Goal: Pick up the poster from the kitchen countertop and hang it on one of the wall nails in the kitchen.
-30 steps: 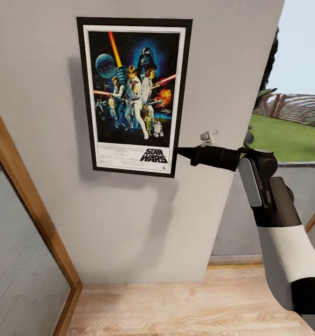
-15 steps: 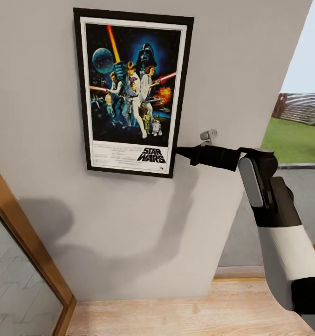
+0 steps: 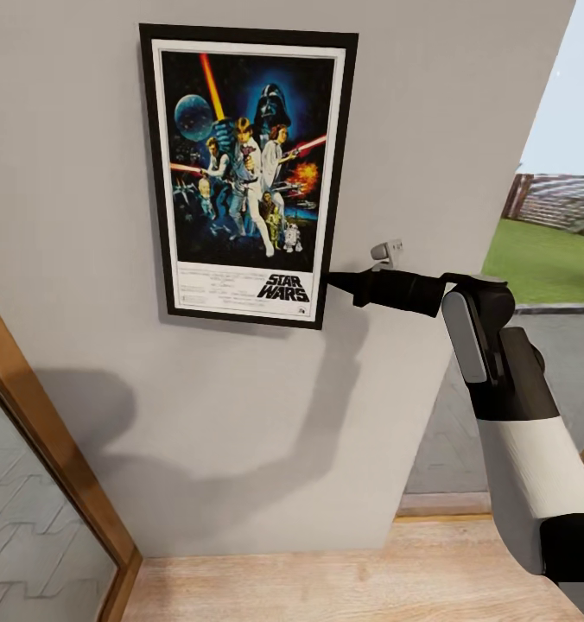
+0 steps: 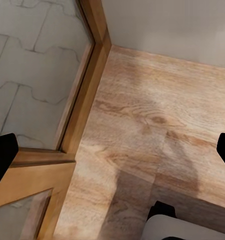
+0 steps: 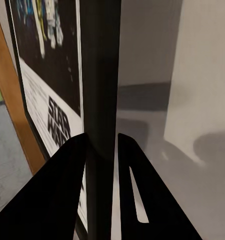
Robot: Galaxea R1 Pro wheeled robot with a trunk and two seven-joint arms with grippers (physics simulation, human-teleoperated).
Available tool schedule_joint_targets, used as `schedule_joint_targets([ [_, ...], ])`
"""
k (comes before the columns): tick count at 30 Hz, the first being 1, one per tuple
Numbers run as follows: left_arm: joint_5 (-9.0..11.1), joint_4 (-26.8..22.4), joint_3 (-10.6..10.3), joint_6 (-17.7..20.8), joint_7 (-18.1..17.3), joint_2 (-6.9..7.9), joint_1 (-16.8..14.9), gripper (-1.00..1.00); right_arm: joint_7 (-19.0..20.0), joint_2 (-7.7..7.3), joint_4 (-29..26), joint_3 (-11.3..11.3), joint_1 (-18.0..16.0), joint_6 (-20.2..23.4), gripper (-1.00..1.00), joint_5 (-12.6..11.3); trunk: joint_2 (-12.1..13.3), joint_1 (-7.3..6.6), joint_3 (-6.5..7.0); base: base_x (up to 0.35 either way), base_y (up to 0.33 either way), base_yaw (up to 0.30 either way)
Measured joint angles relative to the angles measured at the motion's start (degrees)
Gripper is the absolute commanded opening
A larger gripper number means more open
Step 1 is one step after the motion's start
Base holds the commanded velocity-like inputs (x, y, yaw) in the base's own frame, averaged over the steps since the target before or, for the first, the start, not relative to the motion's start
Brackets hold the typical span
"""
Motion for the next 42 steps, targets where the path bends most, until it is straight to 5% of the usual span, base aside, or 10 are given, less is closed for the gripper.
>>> schedule_joint_targets([
  [42,0.0,-0.49,0.0,-0.04,-0.08,0.07,0.0,1.0,-0.01,-0.01,-1.35,0.13,0.09,-0.44,-1.0,1.31,0.01,0.0,0.0,0.0,0.0,0.0],
])
